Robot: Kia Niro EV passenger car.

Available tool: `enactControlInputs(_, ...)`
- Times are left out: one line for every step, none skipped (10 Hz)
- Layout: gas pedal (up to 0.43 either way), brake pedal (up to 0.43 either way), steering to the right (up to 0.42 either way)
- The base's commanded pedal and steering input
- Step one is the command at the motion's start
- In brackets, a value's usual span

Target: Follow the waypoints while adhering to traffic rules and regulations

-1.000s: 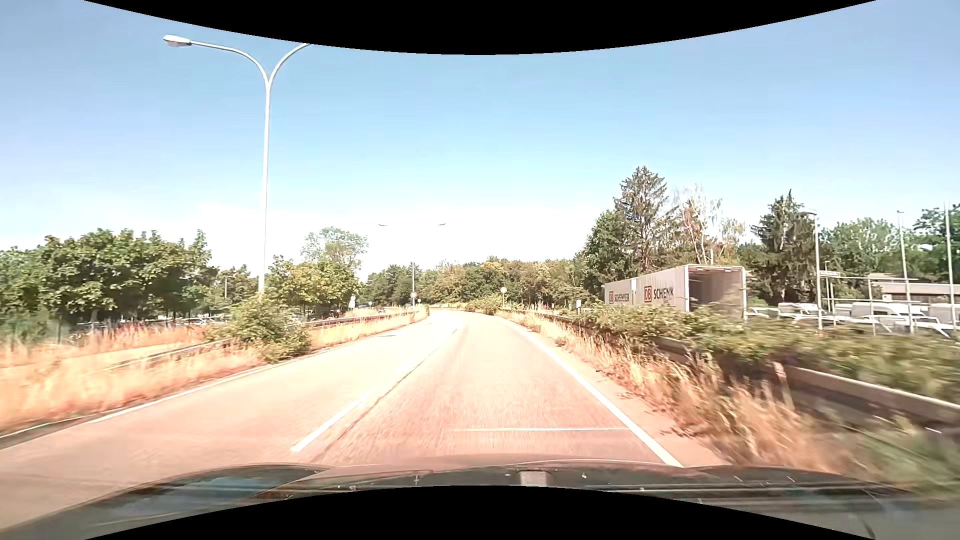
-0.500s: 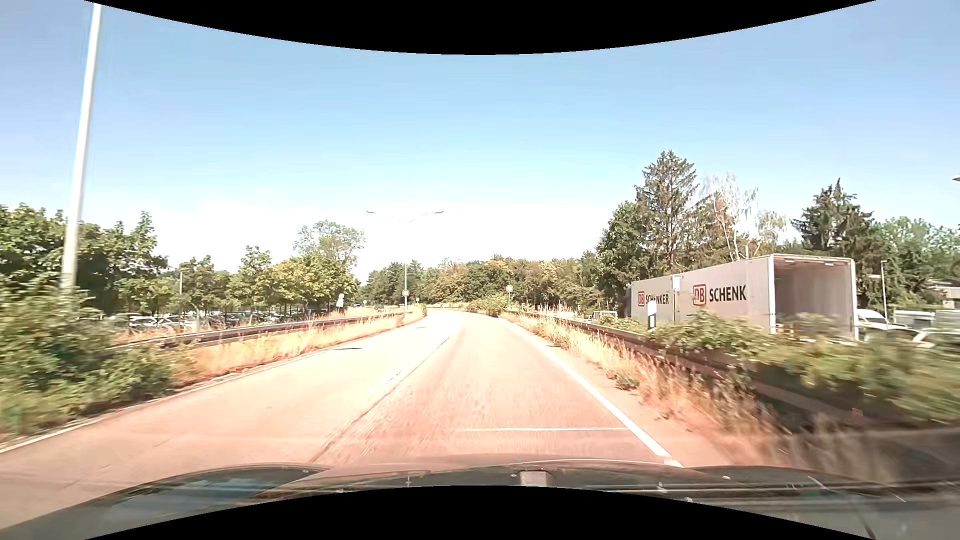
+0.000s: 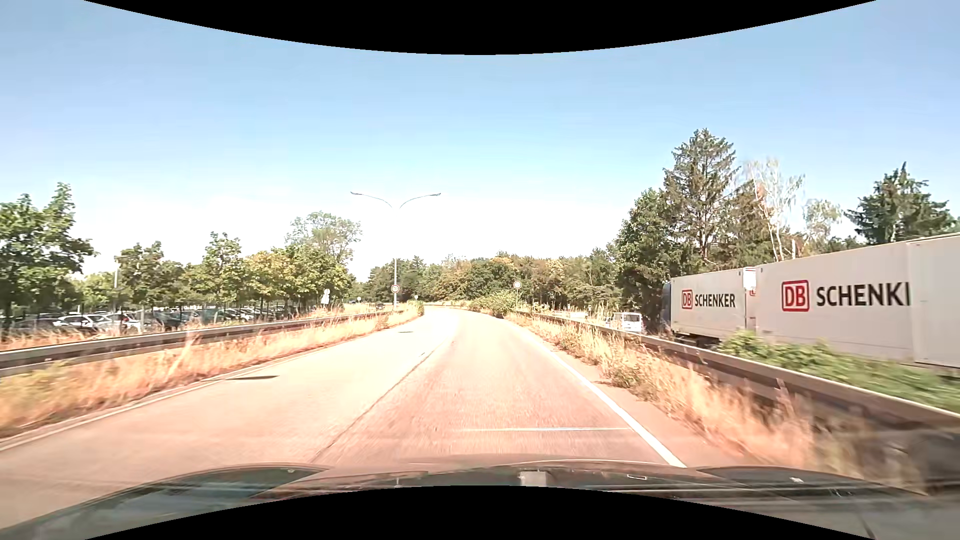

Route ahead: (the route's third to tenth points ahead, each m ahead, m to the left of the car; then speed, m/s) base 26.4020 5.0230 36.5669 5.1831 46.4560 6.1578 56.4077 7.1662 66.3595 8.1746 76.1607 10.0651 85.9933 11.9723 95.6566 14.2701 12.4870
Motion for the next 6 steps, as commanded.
enactControlInputs(0.098, 0.0, -0.006)
enactControlInputs(0.098, 0.0, -0.007)
enactControlInputs(0.11, 0.0, -0.006)
enactControlInputs(0.11, 0.0, -0.006)
enactControlInputs(0.11, 0.0, -0.007)
enactControlInputs(0.11, 0.0, -0.007)
